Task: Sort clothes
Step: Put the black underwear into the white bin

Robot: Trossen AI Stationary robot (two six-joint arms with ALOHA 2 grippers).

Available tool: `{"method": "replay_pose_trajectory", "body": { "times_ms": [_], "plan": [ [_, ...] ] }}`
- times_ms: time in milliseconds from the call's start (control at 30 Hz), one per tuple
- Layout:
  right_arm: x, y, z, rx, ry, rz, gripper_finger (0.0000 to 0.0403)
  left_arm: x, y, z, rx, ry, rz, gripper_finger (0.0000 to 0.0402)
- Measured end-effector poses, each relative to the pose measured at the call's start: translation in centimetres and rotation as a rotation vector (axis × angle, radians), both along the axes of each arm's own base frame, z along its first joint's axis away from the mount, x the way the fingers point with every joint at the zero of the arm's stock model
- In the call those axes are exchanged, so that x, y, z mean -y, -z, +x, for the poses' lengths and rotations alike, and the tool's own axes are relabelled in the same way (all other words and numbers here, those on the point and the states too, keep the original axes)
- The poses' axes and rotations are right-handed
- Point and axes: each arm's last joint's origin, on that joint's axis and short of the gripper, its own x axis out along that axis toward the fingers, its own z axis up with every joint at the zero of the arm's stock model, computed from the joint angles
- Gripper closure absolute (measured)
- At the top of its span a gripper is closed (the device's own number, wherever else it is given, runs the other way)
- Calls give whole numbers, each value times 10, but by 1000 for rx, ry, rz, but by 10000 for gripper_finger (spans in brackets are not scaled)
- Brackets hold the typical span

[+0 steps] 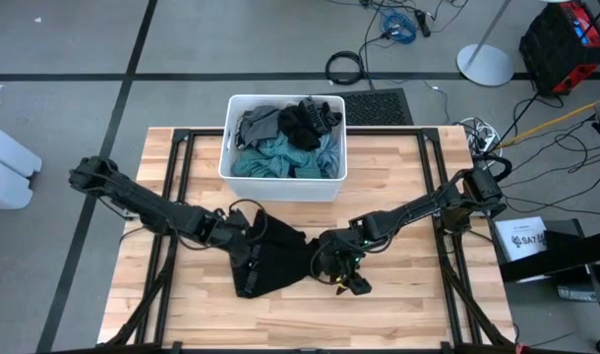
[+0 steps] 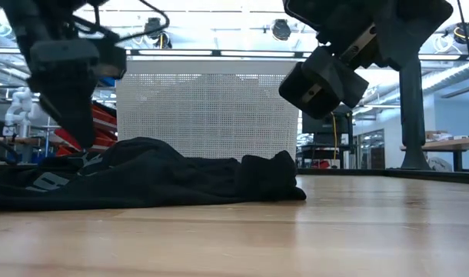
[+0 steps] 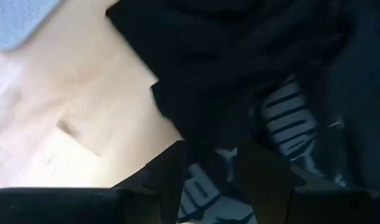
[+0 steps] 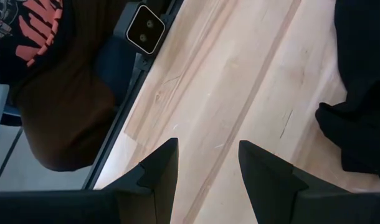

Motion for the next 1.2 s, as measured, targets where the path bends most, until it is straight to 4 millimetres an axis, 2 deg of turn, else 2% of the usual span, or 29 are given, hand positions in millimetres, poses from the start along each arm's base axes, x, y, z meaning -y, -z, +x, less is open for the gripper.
{"method": "replay_pose_trajectory", "body": {
  "times_ms": [200,433,600,700,867,900,1033,1200],
  "plan": [
    [0,0,0,6,-7,-3,245,-9,11,-5,27,-16,-47,244],
    [0,0,0,10,-9,-9,245,-10,25,-3,93,15,-126,244],
    [0,0,0,11,-8,-9,245,-10,26,-2,102,57,-110,247],
    [0,0,0,12,-7,-11,245,-10,26,-2,105,73,-87,273],
    [0,0,0,12,-7,-12,245,-11,25,-1,124,71,-44,378],
    [0,0,0,12,-6,-12,245,-11,24,0,140,70,-45,387],
    [1,0,1,19,-7,-13,245,-8,15,9,226,102,-49,383],
    [0,-2,4,54,0,0,245,-3,-9,23,309,156,-34,389]
  ]
}}
